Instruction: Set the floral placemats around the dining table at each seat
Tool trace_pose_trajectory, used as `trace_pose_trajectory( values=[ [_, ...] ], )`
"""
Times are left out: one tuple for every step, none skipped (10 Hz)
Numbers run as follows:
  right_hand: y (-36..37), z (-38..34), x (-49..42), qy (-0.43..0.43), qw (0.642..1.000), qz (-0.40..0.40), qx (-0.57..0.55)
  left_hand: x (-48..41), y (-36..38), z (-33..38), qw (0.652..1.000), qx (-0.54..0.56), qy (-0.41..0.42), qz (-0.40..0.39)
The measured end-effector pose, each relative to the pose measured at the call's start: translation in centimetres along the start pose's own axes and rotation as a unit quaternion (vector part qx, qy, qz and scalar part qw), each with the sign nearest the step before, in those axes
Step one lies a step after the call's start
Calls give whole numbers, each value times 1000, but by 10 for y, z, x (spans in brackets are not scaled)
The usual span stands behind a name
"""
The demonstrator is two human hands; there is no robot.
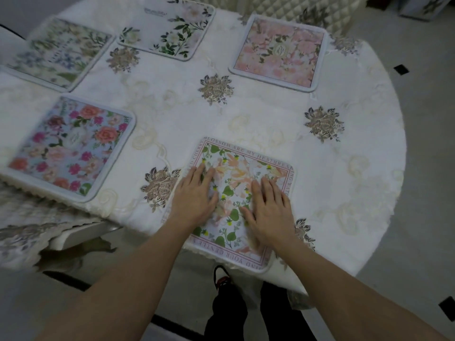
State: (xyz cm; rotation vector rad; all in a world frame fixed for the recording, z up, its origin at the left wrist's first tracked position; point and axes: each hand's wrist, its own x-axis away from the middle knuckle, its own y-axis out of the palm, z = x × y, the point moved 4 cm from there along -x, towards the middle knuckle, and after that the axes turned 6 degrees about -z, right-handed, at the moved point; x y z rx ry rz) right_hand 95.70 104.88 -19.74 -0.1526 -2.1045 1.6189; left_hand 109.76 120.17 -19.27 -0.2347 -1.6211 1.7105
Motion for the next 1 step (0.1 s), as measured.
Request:
trace_pose_trajectory(
  values=[
    [-17,0,-1,-28,999,-20,15,12,-11,17,999,31,4,9]
  ],
)
